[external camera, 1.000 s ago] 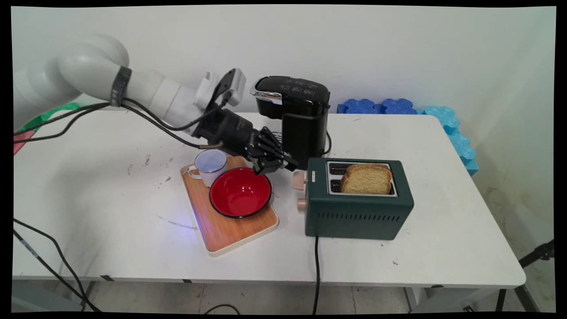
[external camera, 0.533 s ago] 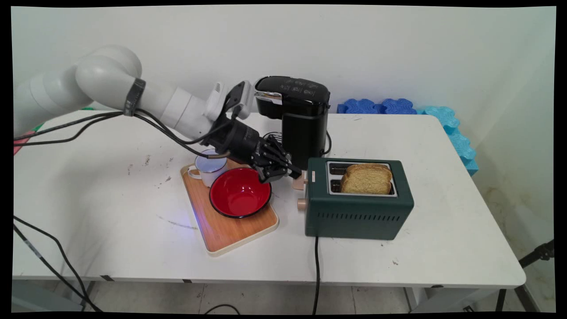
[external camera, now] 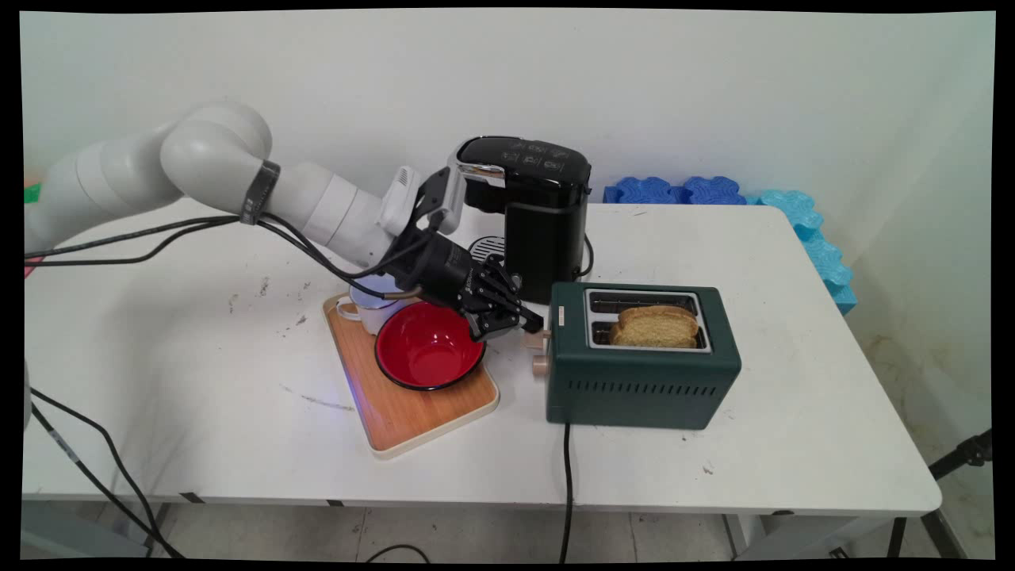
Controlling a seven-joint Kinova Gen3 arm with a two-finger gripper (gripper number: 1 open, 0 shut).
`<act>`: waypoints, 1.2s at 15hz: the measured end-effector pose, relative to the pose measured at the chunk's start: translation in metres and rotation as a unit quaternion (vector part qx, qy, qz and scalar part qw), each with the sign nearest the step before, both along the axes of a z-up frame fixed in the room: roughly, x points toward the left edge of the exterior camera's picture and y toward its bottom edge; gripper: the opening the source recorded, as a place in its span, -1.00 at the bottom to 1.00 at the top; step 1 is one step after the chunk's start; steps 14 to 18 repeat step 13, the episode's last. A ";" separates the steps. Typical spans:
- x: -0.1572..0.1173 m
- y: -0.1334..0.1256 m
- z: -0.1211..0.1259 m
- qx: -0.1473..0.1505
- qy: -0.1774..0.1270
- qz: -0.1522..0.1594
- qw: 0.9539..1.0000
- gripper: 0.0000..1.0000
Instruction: Press the toaster switch
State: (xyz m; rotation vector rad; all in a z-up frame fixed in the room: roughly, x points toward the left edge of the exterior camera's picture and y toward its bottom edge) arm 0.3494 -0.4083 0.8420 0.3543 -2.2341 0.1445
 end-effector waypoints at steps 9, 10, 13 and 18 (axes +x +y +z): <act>-0.001 -0.001 -0.021 0.000 -0.012 -0.003 1.000 -1.00; 0.000 0.000 -0.024 0.000 -0.014 -0.003 1.000 -1.00; 0.002 0.000 -0.029 -0.001 -0.016 -0.004 1.000 -1.00; 0.002 0.000 -0.029 -0.001 -0.016 -0.004 1.000 -1.00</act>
